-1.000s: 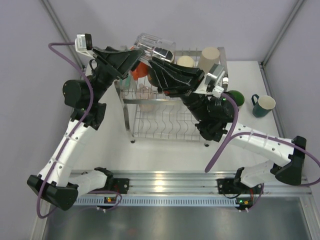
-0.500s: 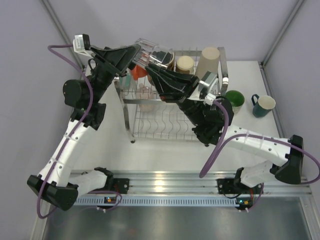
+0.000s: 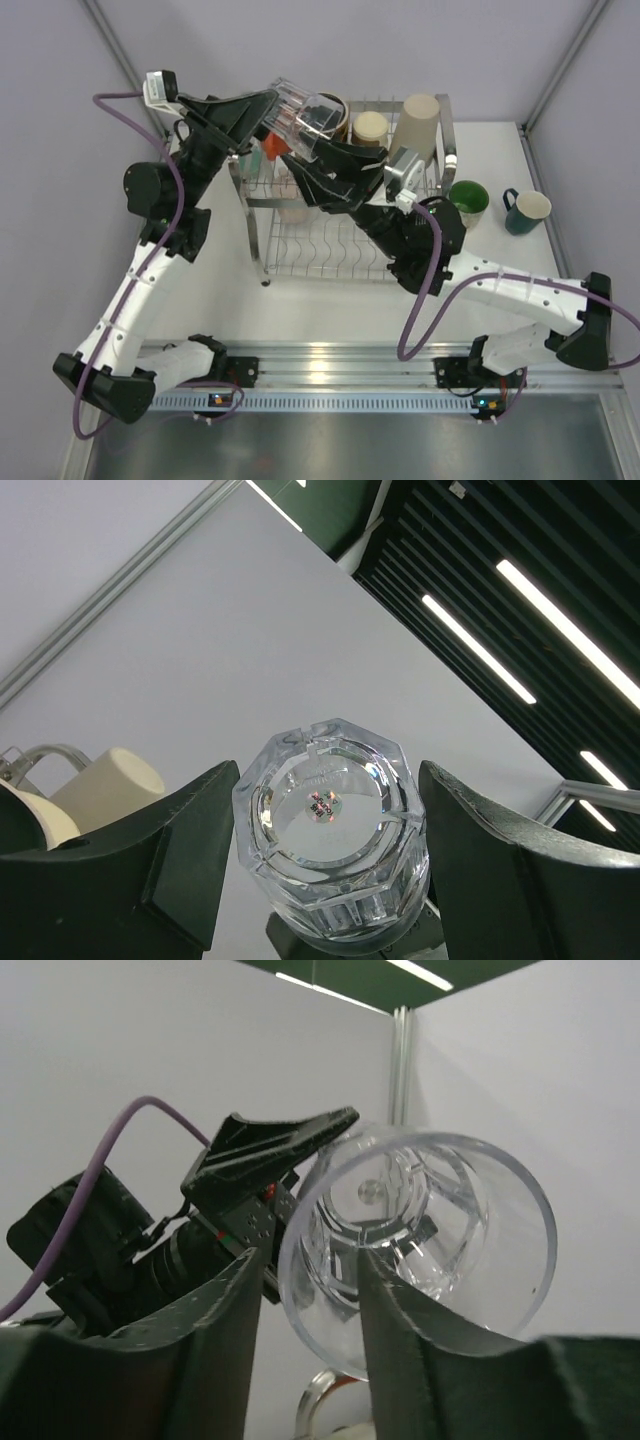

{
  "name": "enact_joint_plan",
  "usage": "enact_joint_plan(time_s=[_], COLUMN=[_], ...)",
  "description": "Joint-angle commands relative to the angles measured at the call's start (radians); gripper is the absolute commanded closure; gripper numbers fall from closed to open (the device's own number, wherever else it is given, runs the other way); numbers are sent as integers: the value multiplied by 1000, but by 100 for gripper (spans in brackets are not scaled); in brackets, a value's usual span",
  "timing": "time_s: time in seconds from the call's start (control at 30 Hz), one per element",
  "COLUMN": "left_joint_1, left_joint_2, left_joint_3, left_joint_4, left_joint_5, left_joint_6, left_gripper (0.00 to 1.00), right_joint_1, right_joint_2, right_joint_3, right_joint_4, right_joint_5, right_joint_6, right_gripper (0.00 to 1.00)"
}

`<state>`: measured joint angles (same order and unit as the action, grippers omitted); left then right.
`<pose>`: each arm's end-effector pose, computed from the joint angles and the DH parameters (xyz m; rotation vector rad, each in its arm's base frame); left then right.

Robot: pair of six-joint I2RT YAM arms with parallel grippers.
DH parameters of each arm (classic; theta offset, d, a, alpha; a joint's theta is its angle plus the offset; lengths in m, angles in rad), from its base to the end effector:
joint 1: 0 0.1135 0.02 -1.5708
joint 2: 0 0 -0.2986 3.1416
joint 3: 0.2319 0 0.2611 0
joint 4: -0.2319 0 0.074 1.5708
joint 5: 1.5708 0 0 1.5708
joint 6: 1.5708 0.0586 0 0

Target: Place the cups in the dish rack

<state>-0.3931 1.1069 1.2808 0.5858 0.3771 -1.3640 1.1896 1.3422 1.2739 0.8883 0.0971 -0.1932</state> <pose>0.1944 -0.1040 0.5721 -0.0683 1.0148 -1.7797 0.1170 0.2766 0.5436 -0.4224 0.6609 0.9107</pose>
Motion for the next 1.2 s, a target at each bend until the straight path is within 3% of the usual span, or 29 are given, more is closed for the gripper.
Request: enact_joint_plan(time_s=[0.0,0.07,0.23,0.37,0.53,0.9,1.17], left_joint_1=[3,2,2,2,3,3,2], left_joint_2=[-59,-85,-154,-217,-309,-498,-604], left_joint_3=[-17,-24,-32,-40,-142,-397,-491], left_joint_4=[101,91,-57,-258,-368,-526,-616], left_joint_5=[20,37,97,135,137,152,131], left_joint_6=[-27,-27,23,132,210,339,404], left_gripper=[100,100,100,100,100,100,100], right_joint_1=[10,10,11,10,11,11,10], right_joint_2=[-84,-116,-242,-363,-515,-656,-709], right_joint_3=[-27,-71,-215,-329,-415,-397,-377], right_joint_4=[-84,-130,-224,-271,-342,-529,-609], right_joint_5=[16,9,-23,-51,-36,33,87], right_joint_6=[-12,-14,1,31,41,9,-23], right_gripper=[53,42,31,31,31,30,29])
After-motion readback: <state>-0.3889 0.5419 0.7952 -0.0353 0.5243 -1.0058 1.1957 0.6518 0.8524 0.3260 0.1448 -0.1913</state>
